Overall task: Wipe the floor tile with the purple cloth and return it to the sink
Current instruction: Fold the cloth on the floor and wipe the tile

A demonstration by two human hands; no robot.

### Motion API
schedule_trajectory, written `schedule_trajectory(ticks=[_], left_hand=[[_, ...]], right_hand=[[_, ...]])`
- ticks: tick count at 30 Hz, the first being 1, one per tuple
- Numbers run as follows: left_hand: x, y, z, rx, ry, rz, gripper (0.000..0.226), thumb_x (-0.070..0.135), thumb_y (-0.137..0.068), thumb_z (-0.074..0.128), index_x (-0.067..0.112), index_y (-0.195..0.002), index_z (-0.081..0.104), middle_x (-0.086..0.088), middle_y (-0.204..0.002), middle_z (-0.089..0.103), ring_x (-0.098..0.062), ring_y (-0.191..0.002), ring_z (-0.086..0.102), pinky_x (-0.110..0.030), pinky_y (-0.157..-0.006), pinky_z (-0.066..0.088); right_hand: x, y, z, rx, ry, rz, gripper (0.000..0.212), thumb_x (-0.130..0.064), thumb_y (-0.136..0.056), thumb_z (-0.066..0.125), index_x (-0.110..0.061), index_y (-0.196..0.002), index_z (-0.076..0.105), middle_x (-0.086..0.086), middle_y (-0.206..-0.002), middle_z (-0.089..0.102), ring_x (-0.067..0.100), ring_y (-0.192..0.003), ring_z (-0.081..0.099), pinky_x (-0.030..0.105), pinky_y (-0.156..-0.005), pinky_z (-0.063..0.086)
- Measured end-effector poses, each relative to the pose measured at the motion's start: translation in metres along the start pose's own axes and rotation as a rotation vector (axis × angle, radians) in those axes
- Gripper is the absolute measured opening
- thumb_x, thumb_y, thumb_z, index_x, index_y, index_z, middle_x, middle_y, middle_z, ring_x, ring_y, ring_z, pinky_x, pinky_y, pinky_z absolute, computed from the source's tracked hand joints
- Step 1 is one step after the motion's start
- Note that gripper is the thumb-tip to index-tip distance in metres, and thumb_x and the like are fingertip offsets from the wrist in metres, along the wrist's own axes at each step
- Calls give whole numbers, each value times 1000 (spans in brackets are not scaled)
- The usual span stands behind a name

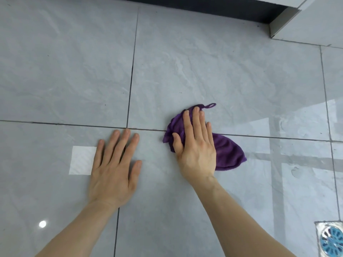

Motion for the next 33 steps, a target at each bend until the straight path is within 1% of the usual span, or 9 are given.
schedule_trajectory(ticks=[9,11,16,19,21,24,28,31,33], left_hand=[[-1,3,-2,9,6,-26,67,44,-97,32,21,-160,24,-2,-169,21,-21,-159,12,-53,-128,12],[18,25,3,25,-24,40,66,43,-98,31,20,-160,26,-2,-169,22,-21,-158,12,-52,-128,11],[12,21,2,27,-11,23,65,42,-99,30,20,-160,26,-2,-169,22,-20,-158,12,-51,-128,10],[15,10,-1,41,-1,29,65,42,-99,31,21,-160,24,-1,-170,20,-19,-159,11,-50,-128,9],[11,7,-2,53,8,16,65,42,-99,31,22,-160,23,0,-170,19,-18,-159,9,-50,-128,8],[5,6,-1,61,10,3,65,42,-99,32,22,-160,23,0,-170,20,-19,-159,10,-50,-128,9],[-1,11,0,66,19,-14,65,43,-99,32,22,-160,25,-2,-169,22,-20,-158,12,-50,-128,8],[-3,12,-2,69,14,-36,65,42,-98,33,22,-160,25,-2,-169,23,-20,-158,12,-50,-128,8],[-5,13,-3,70,15,-42,65,42,-98,33,22,-159,26,-2,-169,23,-20,-158,12,-50,-128,9]], right_hand=[[16,101,-4,-91,-31,76,61,-46,-105,33,-16,-157,28,7,-168,17,24,-156,12,47,-124,21],[26,140,-8,-102,-27,109,62,-49,-105,31,-18,-158,26,5,-169,15,23,-156,10,46,-124,20],[20,132,-15,-156,-175,102,67,-54,-103,37,-22,-159,20,-1,-170,8,17,-157,1,46,-126,12],[30,123,-41,-46,-284,176,71,-55,-99,47,-17,-156,31,-1,-167,24,16,-156,13,45,-126,14],[31,124,-58,37,-254,189,70,-48,-93,63,-16,-151,40,-1,-157,41,18,-150,31,44,-120,30],[27,127,-58,-71,-154,154,76,-50,-83,74,-22,-148,44,-5,-143,53,20,-134,47,41,-102,45],[29,127,-50,-186,-114,137,83,-59,-73,78,-26,-143,49,-7,-138,52,20,-125,48,37,-93,50],[27,119,-46,-267,-97,109,77,-48,-72,83,-24,-138,52,-7,-127,52,18,-112,50,32,-76,54],[23,115,-45,-327,-131,112,62,-33,-77,80,-25,-133,55,-6,-114,56,18,-98,55,32,-64,53]])
Point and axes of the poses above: each hand's wrist, its own y-axis away from the middle knuckle, its own z-axis out of the palm, x = y × z, the point moved 6 cm from there along -y, towards the middle knuckle
